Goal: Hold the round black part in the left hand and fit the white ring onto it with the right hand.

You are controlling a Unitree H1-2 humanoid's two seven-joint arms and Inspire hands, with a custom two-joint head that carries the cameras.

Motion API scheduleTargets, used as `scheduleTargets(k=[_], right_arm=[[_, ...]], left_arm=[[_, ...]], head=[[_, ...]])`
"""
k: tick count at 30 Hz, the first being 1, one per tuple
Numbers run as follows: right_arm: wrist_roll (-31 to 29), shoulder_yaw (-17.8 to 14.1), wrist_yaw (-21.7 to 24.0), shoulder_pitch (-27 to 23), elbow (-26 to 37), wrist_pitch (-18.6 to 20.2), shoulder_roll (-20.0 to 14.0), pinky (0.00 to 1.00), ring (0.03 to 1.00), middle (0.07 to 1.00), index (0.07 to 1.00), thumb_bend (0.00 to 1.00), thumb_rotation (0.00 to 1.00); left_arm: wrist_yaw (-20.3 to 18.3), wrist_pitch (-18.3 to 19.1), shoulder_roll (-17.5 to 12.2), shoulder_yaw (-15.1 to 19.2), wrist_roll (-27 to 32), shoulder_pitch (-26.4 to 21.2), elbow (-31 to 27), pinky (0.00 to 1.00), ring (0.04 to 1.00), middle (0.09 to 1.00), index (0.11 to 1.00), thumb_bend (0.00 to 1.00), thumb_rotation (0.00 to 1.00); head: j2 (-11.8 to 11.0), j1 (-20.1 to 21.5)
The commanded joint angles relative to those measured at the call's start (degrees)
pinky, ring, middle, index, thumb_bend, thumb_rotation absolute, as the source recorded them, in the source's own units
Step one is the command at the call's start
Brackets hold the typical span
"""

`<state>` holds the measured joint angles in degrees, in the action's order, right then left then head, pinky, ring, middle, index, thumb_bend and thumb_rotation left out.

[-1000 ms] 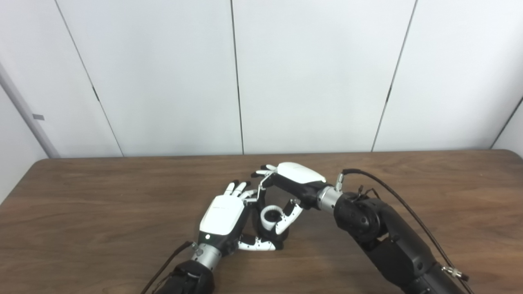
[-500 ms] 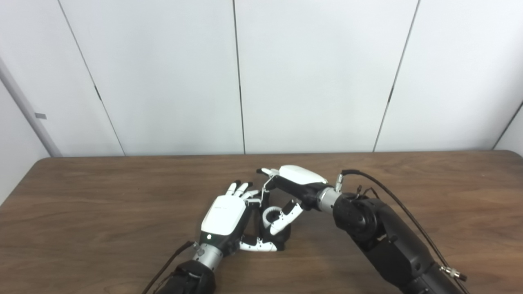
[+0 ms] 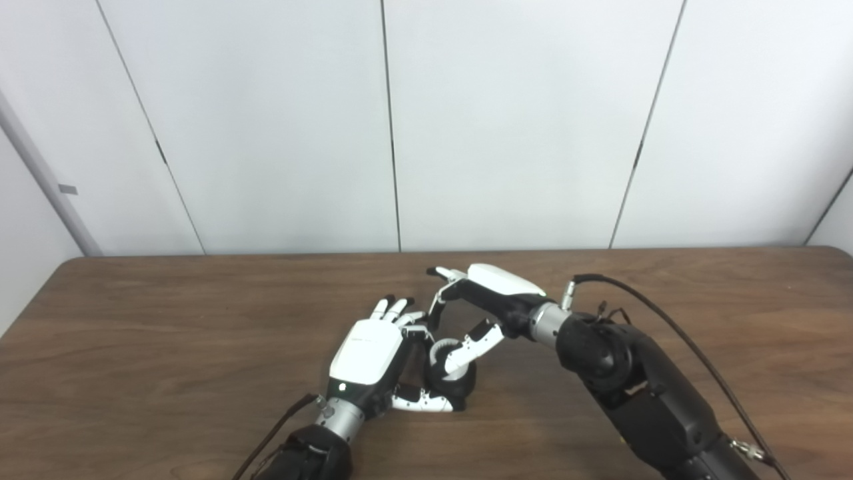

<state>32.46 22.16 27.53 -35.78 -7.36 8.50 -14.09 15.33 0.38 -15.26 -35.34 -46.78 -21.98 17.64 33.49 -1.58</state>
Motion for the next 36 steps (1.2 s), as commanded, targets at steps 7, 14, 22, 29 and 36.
scheduleTargets(k=[7, 14, 22, 29, 36], right_arm=[[-2.02, -3.19, -1.90, 0.34, 5.05, 0.65, -1.31, 1.00, 1.000, 1.000, 1.000, 1.00, 0.81], [-1.55, -4.89, -3.35, 1.22, 5.40, 1.35, -1.85, 0.95, 1.000, 1.000, 1.000, 1.00, 0.88], [-1.65, -6.09, -5.04, 2.73, 5.79, 2.18, -2.28, 0.95, 1.000, 1.000, 1.000, 0.99, 0.87], [-2.76, -10.58, -10.51, 7.44, 8.35, 0.12, -3.09, 0.96, 1.000, 1.000, 1.000, 0.93, 0.86], [-6.06, -16.95, -16.36, 17.72, 14.73, -4.38, -5.09, 0.91, 1.000, 1.000, 0.995, 0.76, 0.81]], left_arm=[[-6.67, -2.65, 0.19, -3.50, -0.46, 4.26, 5.07, 1.00, 0.951, 0.836, 0.480, 0.52, 0.05], [-6.70, -2.70, 0.05, -3.44, -0.49, 4.43, 4.75, 1.00, 0.943, 0.829, 0.480, 0.52, 0.05], [-6.44, -2.82, -0.02, -3.63, -0.88, 4.37, 4.99, 1.00, 0.938, 0.824, 0.480, 0.52, 0.05], [-6.40, -3.01, 0.07, -3.48, -0.76, 3.98, 5.65, 1.00, 0.938, 0.823, 0.480, 0.52, 0.05], [-5.79, -3.36, 0.18, -3.01, -0.68, 3.65, 6.74, 1.00, 0.939, 0.825, 0.480, 0.52, 0.05]], head=[[-0.37, 0.37], [-0.34, 0.49], [-0.35, 0.47], [-0.74, 0.43], [-1.15, 0.52]])
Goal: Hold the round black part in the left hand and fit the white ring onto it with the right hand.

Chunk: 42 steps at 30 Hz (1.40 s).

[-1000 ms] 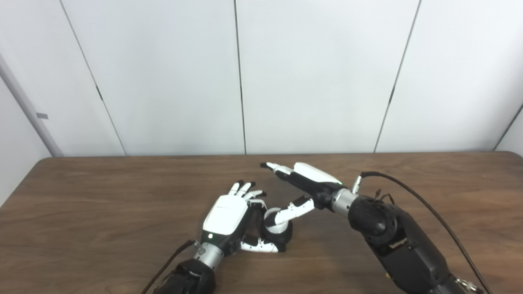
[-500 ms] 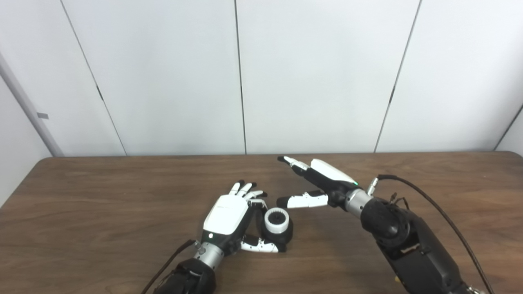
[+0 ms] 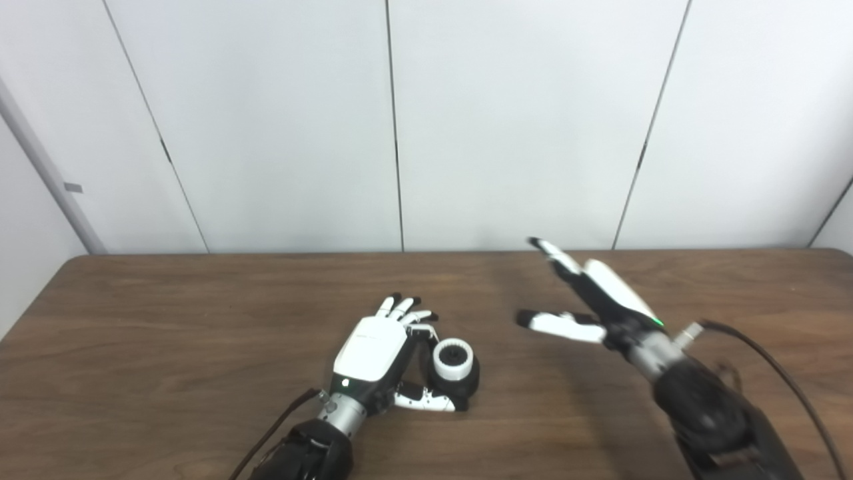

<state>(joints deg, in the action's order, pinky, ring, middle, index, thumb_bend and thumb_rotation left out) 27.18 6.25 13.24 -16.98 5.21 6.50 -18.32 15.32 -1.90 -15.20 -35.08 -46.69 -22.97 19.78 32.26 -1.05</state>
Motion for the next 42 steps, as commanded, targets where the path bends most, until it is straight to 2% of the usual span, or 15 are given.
scheduleTargets(k=[1, 6, 10, 16, 19, 21, 23, 27, 36, 39, 42], right_arm=[[-1.63, -2.25, -2.82, 1.40, 3.34, -3.18, -1.31, 0.91, 1.000, 1.000, 0.993, 0.74, 0.80], [-5.93, -6.92, -4.37, 11.38, 7.39, -4.72, -2.00, 0.92, 1.000, 1.000, 0.974, 0.70, 0.78], [-6.74, -9.39, -6.45, 18.98, 9.67, -6.07, -1.88, 0.86, 0.962, 0.976, 0.954, 0.66, 0.79], [-7.16, -10.56, -8.01, 27.31, 12.71, -7.07, -0.63, 0.92, 0.973, 0.972, 0.944, 0.62, 0.78], [-9.16, -10.72, -8.18, 30.21, 13.78, -6.96, 0.85, 0.96, 0.996, 0.991, 0.949, 0.56, 0.72], [-9.72, -10.60, -8.67, 31.63, 13.76, -7.86, 1.54, 0.93, 1.000, 0.998, 0.951, 0.53, 0.67], [-8.76, -10.33, -9.74, 32.54, 13.53, -9.10, 2.07, 0.94, 1.000, 1.000, 0.950, 0.51, 0.65], [-8.47, -10.10, -11.99, 32.17, 11.70, -12.78, 3.01, 0.96, 1.000, 0.993, 0.936, 0.51, 0.59], [-7.74, -9.89, -12.13, 31.10, 11.25, -12.18, 3.50, 0.95, 1.000, 0.991, 0.934, 0.54, 0.56], [-7.68, -9.88, -12.30, 30.78, 10.87, -12.27, 3.63, 0.93, 1.000, 0.987, 0.929, 0.55, 0.56], [-7.89, -9.85, -12.44, 30.56, 10.48, -12.66, 3.75, 0.93, 1.000, 0.985, 0.930, 0.55, 0.55]], left_arm=[[-5.50, -1.17, 0.12, -3.22, -0.98, 4.56, 4.96, 1.00, 0.938, 0.825, 0.480, 0.52, 0.05], [-4.63, -1.61, 0.00, -3.04, -1.67, 4.18, 6.41, 1.00, 0.936, 0.826, 0.481, 0.52, 0.05], [-4.47, -1.89, -0.12, -2.88, -1.82, 3.81, 7.36, 1.00, 0.937, 0.824, 0.481, 0.52, 0.05], [-3.64, -2.45, -0.02, -3.10, -2.34, 2.54, 10.74, 1.00, 0.938, 0.828, 0.481, 0.52, 0.05], [-2.87, -2.97, 0.17, -2.95, -2.26, 1.88, 12.84, 1.00, 0.937, 0.827, 0.481, 0.52, 0.05], [-2.16, -3.18, 0.22, -3.13, -2.68, 1.35, 14.33, 1.00, 0.936, 0.825, 0.481, 0.52, 0.05], [-0.72, -3.09, 0.32, -3.67, -3.87, 0.70, 16.13, 1.00, 0.935, 0.829, 0.481, 0.52, 0.05], [4.97, -4.20, 0.78, -4.46, -5.55, -0.19, 20.26, 1.00, 0.928, 0.823, 0.481, 0.52, 0.05], [8.91, -3.97, 1.37, -5.67, -7.66, -1.34, 24.50, 1.00, 0.925, 0.830, 0.482, 0.52, 0.05], [8.07, -3.85, 1.53, -5.34, -6.92, -1.47, 24.81, 1.00, 0.931, 0.841, 0.485, 0.52, 0.06], [5.02, -2.77, 1.31, -4.41, -5.54, -1.09, 22.96, 1.00, 0.955, 0.878, 0.493, 0.52, 0.07]], head=[[-0.03, -0.04], [-0.16, 0.03], [-0.19, 0.32], [-0.62, 0.62], [-0.83, 0.64], [-0.98, 0.81], [-1.33, 1.05], [-1.56, 1.00], [-1.98, 1.09], [-2.28, 1.16], [-2.52, 1.14]])
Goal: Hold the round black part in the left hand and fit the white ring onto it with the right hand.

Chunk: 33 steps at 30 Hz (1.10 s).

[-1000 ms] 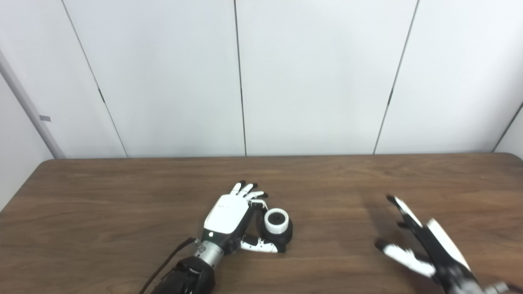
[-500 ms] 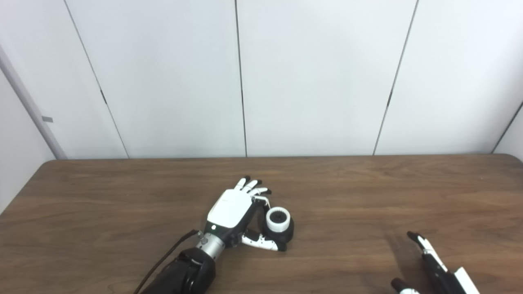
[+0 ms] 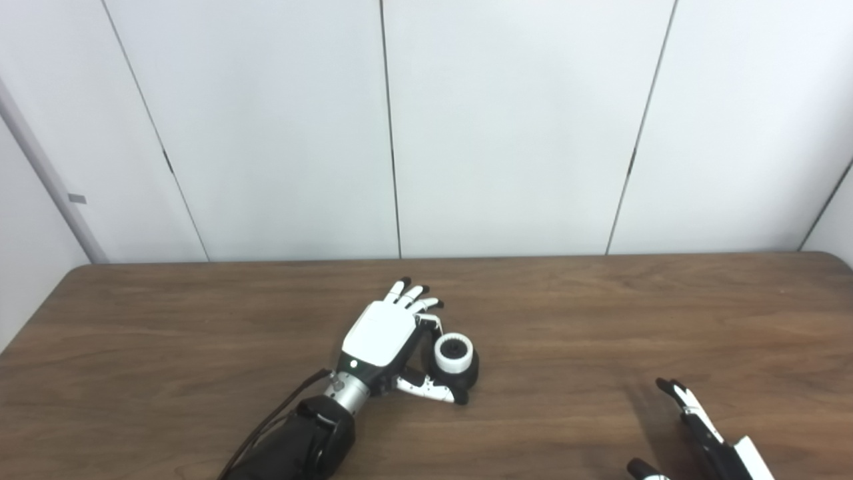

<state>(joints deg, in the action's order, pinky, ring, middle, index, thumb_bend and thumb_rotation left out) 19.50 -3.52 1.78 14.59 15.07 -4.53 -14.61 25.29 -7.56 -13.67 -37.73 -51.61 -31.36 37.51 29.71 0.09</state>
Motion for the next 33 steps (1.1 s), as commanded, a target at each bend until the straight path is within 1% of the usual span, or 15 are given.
scheduleTargets(k=[1, 2, 3, 4, 6, 12, 15, 17, 20, 23, 24, 26, 29, 33], right_arm=[[-0.16, -0.05, -0.92, -1.04, 0.65, -1.53, 0.03, 0.93, 1.000, 0.985, 0.930, 0.55, 0.55], [0.00, -0.01, -0.88, -1.07, 0.73, -1.30, 0.04, 0.93, 1.000, 0.986, 0.932, 0.55, 0.56], [0.10, 0.01, -0.85, -1.09, 0.80, -1.13, 0.04, 0.93, 1.000, 0.985, 0.932, 0.56, 0.57], [0.08, 0.04, -0.84, -1.14, 0.75, -1.20, 0.02, 0.93, 1.000, 0.985, 0.932, 0.56, 0.58], [-0.04, 0.08, -0.98, -1.32, 0.36, -1.72, -0.01, 0.91, 1.000, 0.983, 0.929, 0.56, 0.56], [0.00, 0.35, -0.96, -1.46, 0.43, -0.98, 0.07, 0.93, 1.000, 0.983, 0.932, 0.57, 0.56], [-0.32, 0.46, -0.91, -1.61, 0.25, -0.88, 0.10, 0.94, 1.000, 0.986, 0.935, 0.58, 0.56], [-0.53, 0.53, -0.87, -1.69, 0.07, -0.93, 0.07, 0.94, 1.000, 0.988, 0.938, 0.58, 0.56], [-0.20, 0.65, -0.88, -1.81, -0.09, -0.80, -0.02, 0.94, 1.000, 0.989, 0.940, 0.59, 0.56], [0.02, 0.74, -1.10, -1.99, -0.48, -1.17, -0.01, 0.93, 1.000, 0.987, 0.939, 0.58, 0.56], [0.02, 0.76, -1.18, -2.03, -0.63, -1.33, 0.02, 0.93, 1.000, 0.986, 0.939, 0.58, 0.56], [0.09, 0.82, -1.28, -2.11, -0.78, -1.44, 0.06, 0.93, 1.000, 0.987, 0.939, 0.58, 0.56], [0.16, 0.87, -1.35, -2.23, -1.05, -1.50, 0.07, 0.94, 1.000, 0.986, 0.938, 0.58, 0.55], [-0.07, 1.00, -1.30, -2.40, -1.42, -1.85, -0.06, 0.95, 1.000, 0.990, 0.940, 0.57, 0.54]], left_arm=[[-6.51, 3.49, -0.33, -1.23, 0.13, 7.56, 4.09, 1.00, 0.961, 0.886, 0.494, 0.52, 0.07], [-7.95, 4.08, -0.41, -0.66, 0.82, 7.80, 3.05, 1.00, 0.970, 0.900, 0.585, 0.72, 0.15], [-8.91, 4.43, -0.45, -0.22, 1.19, 7.99, 2.32, 1.00, 0.980, 0.917, 0.664, 0.87, 0.22], [-10.17, 4.95, -0.52, 0.39, 1.78, 8.22, 1.37, 1.00, 0.984, 0.923, 0.691, 0.92, 0.25], [-11.59, 5.37, -0.57, 1.37, 2.55, 8.46, 0.38, 1.00, 0.998, 0.950, 0.752, 0.99, 0.29], [-14.18, 5.73, -0.98, 3.36, 3.97, 9.14, -2.46, 1.00, 1.000, 0.973, 0.783, 1.00, 0.34], [-17.02, 7.73, -1.07, 5.10, 5.86, 10.00, -6.10, 1.00, 1.000, 0.988, 0.804, 1.00, 0.33], [-18.76, 9.09, -1.13, 7.19, 8.27, 10.89, -9.31, 1.00, 1.000, 0.995, 0.821, 1.00, 0.32], [-20.42, 9.82, -1.19, 10.41, 11.82, 12.13, -13.16, 1.00, 1.000, 1.000, 0.863, 1.00, 0.33], [-22.01, 8.80, -1.13, 14.15, 16.32, 13.19, -15.56, 1.00, 1.000, 1.000, 0.920, 1.00, 0.37], [-22.66, 8.50, -1.08, 15.27, 17.70, 13.46, -16.06, 1.00, 1.000, 1.000, 0.958, 1.00, 0.39], [-24.61, 8.31, -0.91, 17.81, 21.59, 13.99, -17.13, 1.00, 1.000, 1.000, 0.989, 1.00, 0.40], [-27.57, 7.19, -1.00, 20.82, 26.71, 14.36, -17.63, 1.00, 1.000, 1.000, 0.999, 1.00, 0.39], [-29.60, 6.46, -1.43, 23.20, 30.25, 14.49, -17.00, 1.00, 1.000, 1.000, 1.000, 1.00, 0.38]], head=[[-0.07, 0.04], [-0.08, 0.08], [-0.08, 0.08], [-0.14, 0.07], [-0.26, 0.03], [-0.56, 0.16], [-0.68, 0.15], [-0.85, 0.10], [-1.00, 0.06], [-1.15, 0.15], [-1.21, 0.16], [-1.34, 0.16], [-1.49, 0.14], [-1.63, 0.10]])
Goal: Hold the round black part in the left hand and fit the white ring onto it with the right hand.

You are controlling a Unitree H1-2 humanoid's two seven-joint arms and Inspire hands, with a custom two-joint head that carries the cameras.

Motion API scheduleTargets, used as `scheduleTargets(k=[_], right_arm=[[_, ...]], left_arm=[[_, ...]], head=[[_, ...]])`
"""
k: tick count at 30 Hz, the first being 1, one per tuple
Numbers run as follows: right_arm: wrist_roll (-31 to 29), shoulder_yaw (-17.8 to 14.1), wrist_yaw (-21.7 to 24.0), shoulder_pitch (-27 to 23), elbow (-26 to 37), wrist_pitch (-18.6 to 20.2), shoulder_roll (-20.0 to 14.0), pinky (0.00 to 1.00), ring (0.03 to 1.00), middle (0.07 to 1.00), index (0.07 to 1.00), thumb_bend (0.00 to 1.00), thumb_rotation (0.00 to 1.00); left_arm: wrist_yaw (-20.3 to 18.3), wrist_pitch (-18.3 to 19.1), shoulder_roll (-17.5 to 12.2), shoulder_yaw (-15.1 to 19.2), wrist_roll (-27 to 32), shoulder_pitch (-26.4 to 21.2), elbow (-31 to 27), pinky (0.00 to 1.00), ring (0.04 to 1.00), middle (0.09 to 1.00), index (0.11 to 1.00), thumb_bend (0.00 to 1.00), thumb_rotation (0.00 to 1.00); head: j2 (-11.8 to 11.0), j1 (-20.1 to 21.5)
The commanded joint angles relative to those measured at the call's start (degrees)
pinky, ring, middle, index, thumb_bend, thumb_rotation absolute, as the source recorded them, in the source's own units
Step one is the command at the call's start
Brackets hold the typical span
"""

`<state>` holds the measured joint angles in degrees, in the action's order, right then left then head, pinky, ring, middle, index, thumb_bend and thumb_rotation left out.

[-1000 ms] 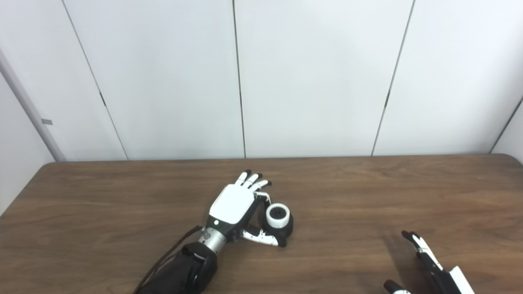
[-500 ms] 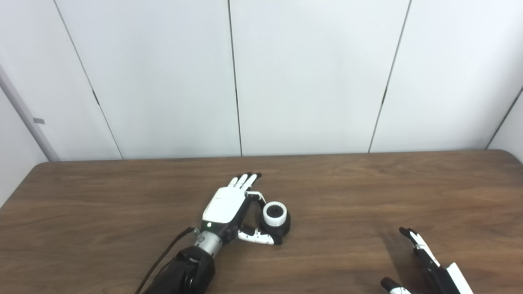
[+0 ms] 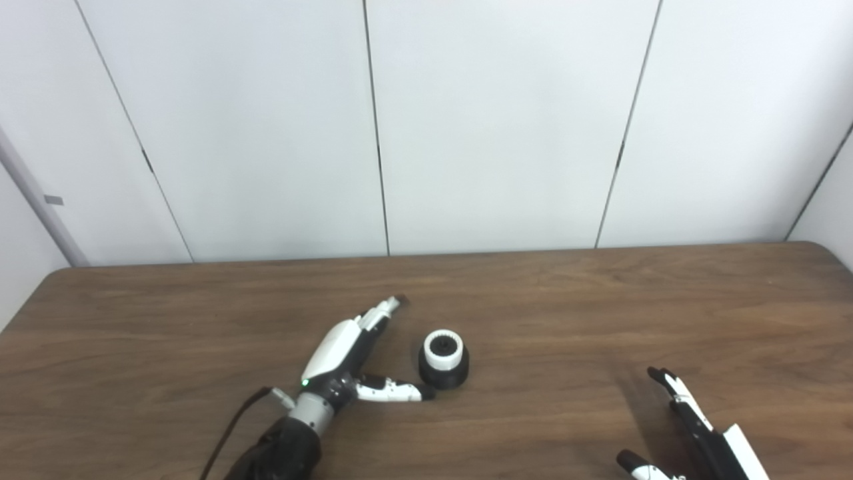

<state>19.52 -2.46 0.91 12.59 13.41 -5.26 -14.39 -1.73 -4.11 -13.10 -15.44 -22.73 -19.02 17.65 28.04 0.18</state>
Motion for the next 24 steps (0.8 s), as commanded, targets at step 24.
scheduleTargets(k=[24], right_arm=[[-1.52, 0.75, -0.80, -1.47, -1.26, -1.51, -0.04, 0.91, 1.000, 0.996, 0.953, 0.53, 0.49]], left_arm=[[-2.55, -4.86, -0.54, 18.64, 20.64, 27.79, -21.23, 0.81, 0.906, 0.943, 0.957, 0.61, 0.65]], head=[[-1.62, -0.36]])
